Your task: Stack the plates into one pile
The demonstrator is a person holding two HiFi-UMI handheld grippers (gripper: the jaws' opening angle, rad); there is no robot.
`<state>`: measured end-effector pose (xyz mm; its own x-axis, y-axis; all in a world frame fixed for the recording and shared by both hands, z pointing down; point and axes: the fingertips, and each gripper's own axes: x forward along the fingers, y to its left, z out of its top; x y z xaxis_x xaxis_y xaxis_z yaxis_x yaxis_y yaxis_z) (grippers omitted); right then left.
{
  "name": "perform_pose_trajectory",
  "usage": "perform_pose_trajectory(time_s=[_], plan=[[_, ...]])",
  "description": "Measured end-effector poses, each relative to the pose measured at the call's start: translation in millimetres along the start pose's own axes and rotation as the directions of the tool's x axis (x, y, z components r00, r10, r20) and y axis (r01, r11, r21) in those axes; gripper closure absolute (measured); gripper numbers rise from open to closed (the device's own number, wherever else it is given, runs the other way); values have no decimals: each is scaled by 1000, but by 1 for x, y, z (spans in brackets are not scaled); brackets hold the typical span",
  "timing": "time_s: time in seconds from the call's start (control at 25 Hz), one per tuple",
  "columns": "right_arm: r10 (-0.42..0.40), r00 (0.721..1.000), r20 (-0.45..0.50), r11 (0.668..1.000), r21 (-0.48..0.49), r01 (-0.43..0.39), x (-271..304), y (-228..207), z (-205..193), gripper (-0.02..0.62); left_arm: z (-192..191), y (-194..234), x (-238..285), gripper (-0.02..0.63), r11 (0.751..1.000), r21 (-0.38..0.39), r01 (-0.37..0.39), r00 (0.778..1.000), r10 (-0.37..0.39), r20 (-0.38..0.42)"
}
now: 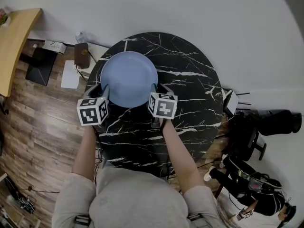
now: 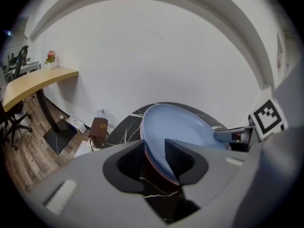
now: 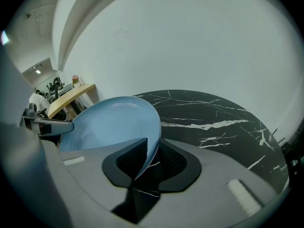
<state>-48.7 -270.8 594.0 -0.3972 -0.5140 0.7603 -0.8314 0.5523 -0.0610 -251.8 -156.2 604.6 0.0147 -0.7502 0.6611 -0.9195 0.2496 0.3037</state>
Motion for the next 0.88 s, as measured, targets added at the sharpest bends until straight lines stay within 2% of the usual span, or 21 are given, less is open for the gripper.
perform_pose_trajectory(time_s=[0.32, 0.44, 0.48, 0.56, 0.68, 0.88], plan=[[-7, 995, 97, 1000, 27, 4, -18, 8, 14, 540, 9, 8, -14, 434, 999, 18, -33, 998, 32, 50], [46, 988, 147, 998, 35, -52, -31, 17, 24, 544, 17, 8, -25, 486, 999, 12, -46, 995, 45, 92], [56, 985, 163, 997, 34, -63, -36, 18, 27, 570, 19, 7, -29, 500, 999, 8, -48, 993, 47, 107], [69, 979, 193, 997, 19, -74, -46, 20, 32, 592, 25, 3, -39, 545, 999, 6, -53, 988, 52, 144], [91, 969, 231, 996, -27, -88, -62, 23, 38, 593, 33, -5, -56, 548, 997, 20, -71, 976, 65, 206], [138, 940, 312, 990, -84, -117, -95, 33, 48, 592, 46, -24, -87, 548, 992, 86, -88, 956, 59, 288]])
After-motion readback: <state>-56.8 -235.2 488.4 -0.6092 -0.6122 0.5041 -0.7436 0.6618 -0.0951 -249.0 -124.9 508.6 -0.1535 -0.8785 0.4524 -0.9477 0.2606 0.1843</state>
